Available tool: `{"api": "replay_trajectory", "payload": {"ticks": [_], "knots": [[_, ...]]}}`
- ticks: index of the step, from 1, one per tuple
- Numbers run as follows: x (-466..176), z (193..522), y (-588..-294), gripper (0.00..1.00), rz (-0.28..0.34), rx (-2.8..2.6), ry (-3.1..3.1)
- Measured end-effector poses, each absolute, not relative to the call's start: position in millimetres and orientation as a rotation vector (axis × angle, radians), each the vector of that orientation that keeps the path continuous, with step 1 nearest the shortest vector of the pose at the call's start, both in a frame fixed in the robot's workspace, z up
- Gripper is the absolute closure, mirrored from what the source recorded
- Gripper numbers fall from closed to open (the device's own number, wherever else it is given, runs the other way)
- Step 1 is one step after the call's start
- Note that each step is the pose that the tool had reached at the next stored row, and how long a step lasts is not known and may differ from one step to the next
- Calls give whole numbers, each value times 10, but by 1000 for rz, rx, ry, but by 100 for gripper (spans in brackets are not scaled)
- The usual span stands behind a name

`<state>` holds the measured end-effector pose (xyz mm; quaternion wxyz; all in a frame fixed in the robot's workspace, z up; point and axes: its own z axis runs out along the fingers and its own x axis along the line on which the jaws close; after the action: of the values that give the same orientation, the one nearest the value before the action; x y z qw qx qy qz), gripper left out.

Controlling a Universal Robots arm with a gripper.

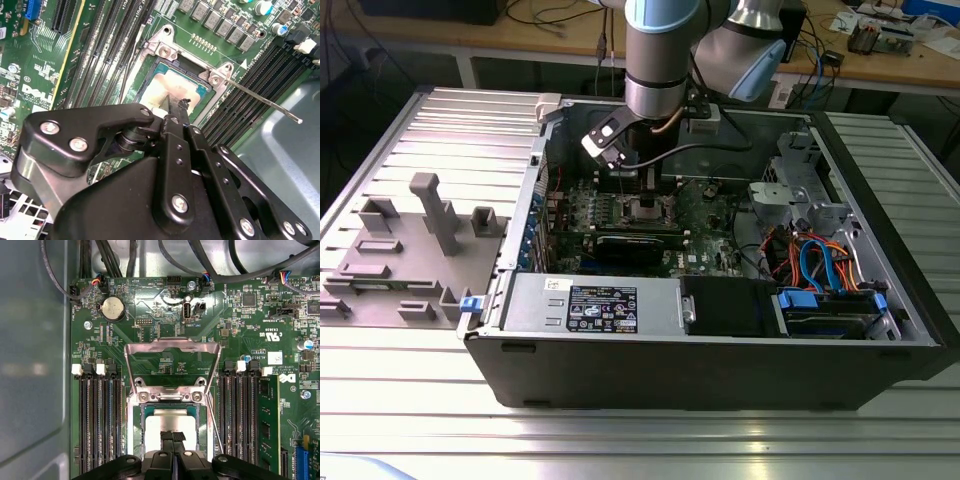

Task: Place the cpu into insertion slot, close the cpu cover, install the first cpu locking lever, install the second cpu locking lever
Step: 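Close the cpu cover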

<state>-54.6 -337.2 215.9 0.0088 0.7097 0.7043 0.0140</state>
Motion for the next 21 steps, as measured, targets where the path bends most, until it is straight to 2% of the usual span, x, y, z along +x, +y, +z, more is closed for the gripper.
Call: {"api": "replay_trajectory", "payload": {"ticks": [18, 21], "knots": [[-536, 2331, -3372, 89, 29, 2225, 2208], [-533, 2463, -3372, 89, 27, 2227, 2210]]}}
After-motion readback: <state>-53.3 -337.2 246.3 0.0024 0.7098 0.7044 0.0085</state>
